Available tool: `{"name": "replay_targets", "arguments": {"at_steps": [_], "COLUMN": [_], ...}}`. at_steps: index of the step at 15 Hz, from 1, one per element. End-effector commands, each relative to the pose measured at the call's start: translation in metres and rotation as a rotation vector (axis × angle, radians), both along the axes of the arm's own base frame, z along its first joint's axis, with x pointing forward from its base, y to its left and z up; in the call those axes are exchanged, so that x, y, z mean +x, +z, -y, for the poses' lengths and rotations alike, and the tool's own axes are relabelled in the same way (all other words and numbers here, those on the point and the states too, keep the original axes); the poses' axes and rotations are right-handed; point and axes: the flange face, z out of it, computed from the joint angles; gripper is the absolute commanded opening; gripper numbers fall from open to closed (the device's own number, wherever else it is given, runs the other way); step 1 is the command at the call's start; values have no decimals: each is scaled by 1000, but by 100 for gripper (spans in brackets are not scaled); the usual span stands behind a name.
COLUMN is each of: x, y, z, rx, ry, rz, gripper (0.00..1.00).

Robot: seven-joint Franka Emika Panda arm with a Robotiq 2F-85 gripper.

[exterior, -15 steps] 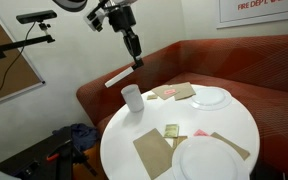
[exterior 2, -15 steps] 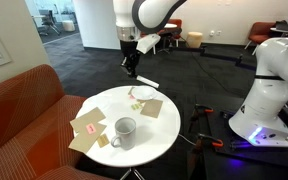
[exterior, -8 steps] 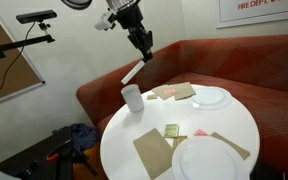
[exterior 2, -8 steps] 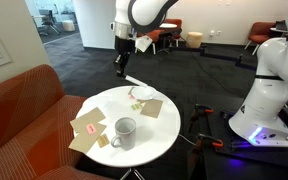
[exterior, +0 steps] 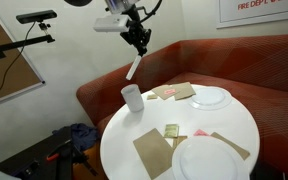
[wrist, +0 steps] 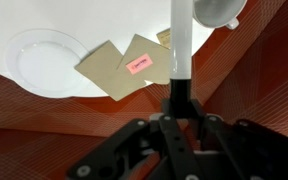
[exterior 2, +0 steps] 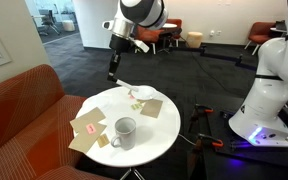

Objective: Pick the marker and put it in the cup

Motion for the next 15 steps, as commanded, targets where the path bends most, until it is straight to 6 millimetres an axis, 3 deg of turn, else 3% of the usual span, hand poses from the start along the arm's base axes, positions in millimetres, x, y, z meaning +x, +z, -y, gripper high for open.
{"name": "replay_targets", "arguments": {"at_steps": [1, 8, 15], "x": [-2, -9, -37], "y": [9, 5, -29], "z": [-3, 4, 17], "rx": [57, 154, 289], "ry": [139, 398, 637], "rz": [103, 322, 529], "gripper": [5, 5, 5]}}
